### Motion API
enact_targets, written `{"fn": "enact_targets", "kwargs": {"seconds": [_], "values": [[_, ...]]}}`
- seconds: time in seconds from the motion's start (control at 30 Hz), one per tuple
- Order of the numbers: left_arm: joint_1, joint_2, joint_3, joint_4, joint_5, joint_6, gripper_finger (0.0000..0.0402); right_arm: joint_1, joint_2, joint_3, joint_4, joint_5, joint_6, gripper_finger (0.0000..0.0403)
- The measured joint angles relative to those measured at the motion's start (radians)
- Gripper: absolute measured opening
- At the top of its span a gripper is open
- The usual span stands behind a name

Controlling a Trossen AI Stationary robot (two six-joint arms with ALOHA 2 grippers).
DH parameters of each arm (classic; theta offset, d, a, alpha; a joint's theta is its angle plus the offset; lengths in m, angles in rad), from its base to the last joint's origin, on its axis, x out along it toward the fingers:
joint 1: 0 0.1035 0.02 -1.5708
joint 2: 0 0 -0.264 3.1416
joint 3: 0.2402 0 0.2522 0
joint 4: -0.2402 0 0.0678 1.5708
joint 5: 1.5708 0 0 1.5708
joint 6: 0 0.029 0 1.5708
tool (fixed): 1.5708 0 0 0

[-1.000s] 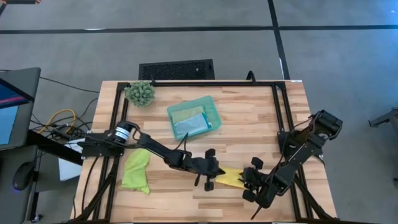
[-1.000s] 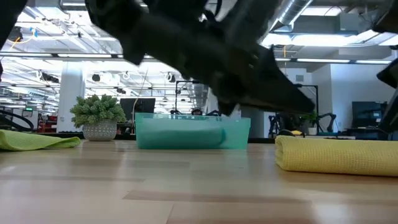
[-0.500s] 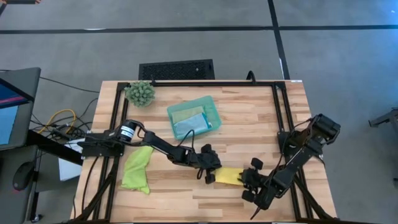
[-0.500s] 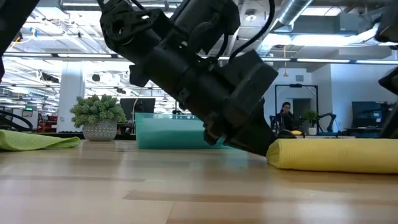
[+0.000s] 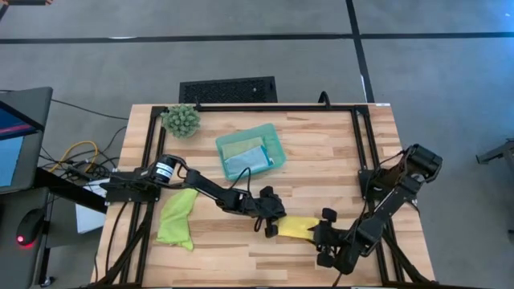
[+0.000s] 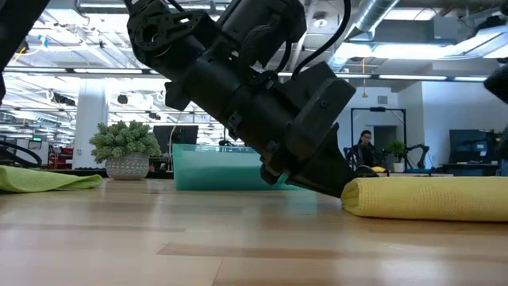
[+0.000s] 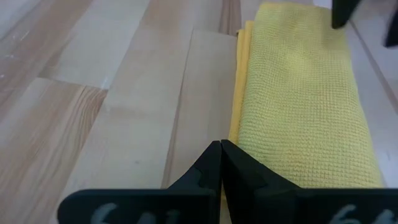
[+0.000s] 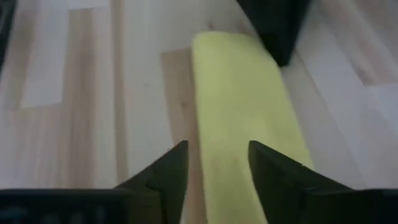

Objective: Fold microfiber towels
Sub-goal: Put the yellow towel into the bin

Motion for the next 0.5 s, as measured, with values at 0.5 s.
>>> {"fn": "enact_targets", "kwargs": {"seconds": [0.5], "values": [[-0.001, 0.0, 0.0, -0.001, 0.001, 0.0, 0.0, -0.101, 0.097, 0.0, 0.232, -0.071, -0.454, 0.0261]]}}
